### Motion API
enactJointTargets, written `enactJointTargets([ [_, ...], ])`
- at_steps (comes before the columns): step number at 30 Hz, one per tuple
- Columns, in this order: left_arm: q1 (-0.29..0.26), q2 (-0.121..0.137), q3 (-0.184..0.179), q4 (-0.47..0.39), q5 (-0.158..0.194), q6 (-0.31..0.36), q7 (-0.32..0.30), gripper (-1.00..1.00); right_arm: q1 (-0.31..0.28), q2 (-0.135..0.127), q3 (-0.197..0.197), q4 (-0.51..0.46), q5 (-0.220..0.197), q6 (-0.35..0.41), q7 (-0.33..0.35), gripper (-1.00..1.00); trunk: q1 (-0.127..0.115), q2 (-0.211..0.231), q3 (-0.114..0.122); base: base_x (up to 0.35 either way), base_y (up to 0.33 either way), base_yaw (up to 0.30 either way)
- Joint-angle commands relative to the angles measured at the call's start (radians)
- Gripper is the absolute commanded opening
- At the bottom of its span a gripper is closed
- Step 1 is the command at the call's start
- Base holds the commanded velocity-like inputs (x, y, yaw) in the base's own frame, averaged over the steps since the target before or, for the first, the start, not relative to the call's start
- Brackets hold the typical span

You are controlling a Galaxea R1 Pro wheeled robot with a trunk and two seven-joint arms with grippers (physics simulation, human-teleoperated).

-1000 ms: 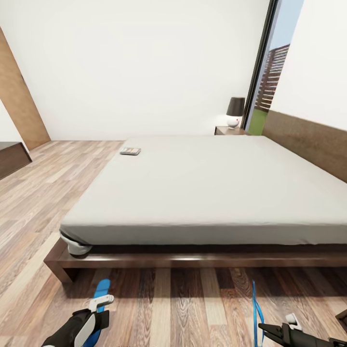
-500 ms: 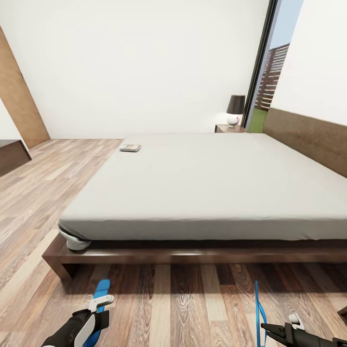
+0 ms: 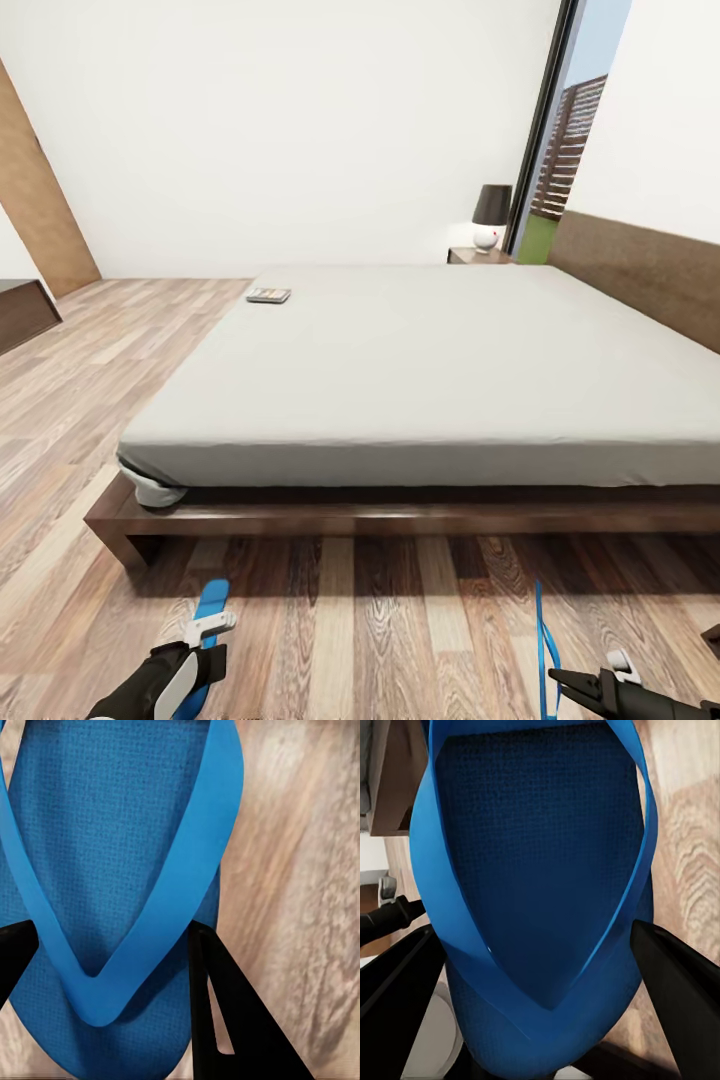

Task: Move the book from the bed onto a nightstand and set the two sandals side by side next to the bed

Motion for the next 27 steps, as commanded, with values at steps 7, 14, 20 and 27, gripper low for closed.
enactJointTargets([
  [7,0.000,0.000,-0.003,-0.002,0.010,0.004,0.006,-1.00,0.000,-0.013,0.001,0.001,-0.007,0.009,0.008,-1.00,0.003,-0.002,-0.028,0.000,0.000,0.000],
  [14,0.000,0.001,-0.003,-0.002,0.010,0.004,0.006,-1.00,0.000,-0.015,0.001,0.000,-0.007,0.009,0.009,-1.00,0.006,-0.004,-0.055,0.000,0.000,0.000],
  [20,0.000,0.001,-0.003,-0.002,0.010,0.004,0.006,-1.00,0.000,-0.016,0.001,0.001,-0.007,0.009,0.009,-1.00,0.009,-0.005,-0.078,0.000,0.000,0.000],
  [27,0.000,0.001,-0.002,-0.002,0.010,0.002,0.005,-1.00,0.000,-0.015,0.001,0.001,-0.007,0.009,0.009,-1.00,0.012,-0.007,-0.105,0.000,0.000,0.000],
])
